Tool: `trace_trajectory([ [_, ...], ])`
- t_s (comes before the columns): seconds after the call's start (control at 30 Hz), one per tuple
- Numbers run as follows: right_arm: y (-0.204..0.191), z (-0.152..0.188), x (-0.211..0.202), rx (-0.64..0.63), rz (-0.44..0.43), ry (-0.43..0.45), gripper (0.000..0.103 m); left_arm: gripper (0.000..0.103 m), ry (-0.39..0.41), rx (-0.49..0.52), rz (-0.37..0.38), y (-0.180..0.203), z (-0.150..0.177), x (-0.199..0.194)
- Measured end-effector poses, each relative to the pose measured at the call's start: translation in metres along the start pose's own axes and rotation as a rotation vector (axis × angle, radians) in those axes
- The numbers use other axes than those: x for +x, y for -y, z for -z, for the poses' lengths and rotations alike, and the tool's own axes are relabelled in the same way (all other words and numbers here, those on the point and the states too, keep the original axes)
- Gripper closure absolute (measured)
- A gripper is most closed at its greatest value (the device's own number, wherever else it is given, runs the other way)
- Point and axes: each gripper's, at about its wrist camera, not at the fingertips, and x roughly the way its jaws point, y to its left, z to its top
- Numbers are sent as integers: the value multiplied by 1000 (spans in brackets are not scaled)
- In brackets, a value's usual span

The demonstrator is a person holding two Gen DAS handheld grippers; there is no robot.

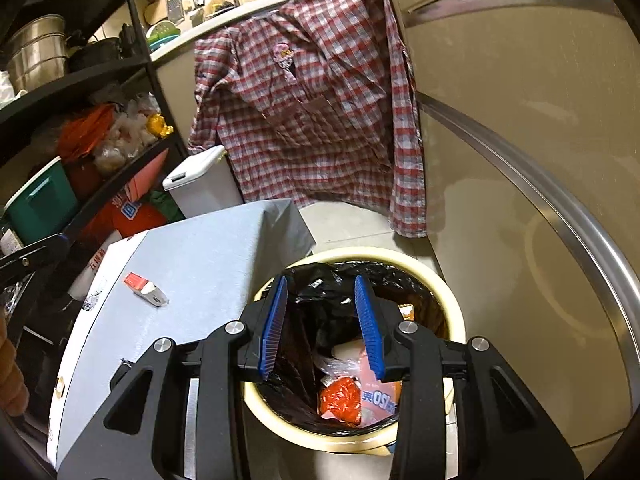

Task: Collect trash
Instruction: 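Grasp the black fabric strap with the left gripper while the right grasps the white tissue ball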

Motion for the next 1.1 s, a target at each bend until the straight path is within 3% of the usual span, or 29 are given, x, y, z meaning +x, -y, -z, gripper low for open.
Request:
trace_trajectory([
  [0.27, -41, 4, -14, -38, -90, 41, 76, 60, 27, -2, -92, -55, 13, -46],
  [0.4, -63, 13, -14, -67, -151, 25, 92, 65, 24, -8, -130, -80, 25, -56],
  [0.47, -71, 18, -12, -71, -175, 11, 96, 67, 33, -19, -149, -93, 32, -60],
  [0.63, -94, 32, -1, -93, -233, -34, 96, 74, 33, -124, -176, -131, 50, -59],
  [0.93, -142, 63, 32, -196, -333, -183, 93, 74, 59, -159, -183, -151, 58, -64],
  [1.03, -156, 75, 45, -198, -372, -247, 87, 74, 56, -157, -180, -155, 59, -64],
  [1.1, -167, 83, 56, -206, -396, -306, 76, 74, 55, -159, -176, -158, 61, -65],
])
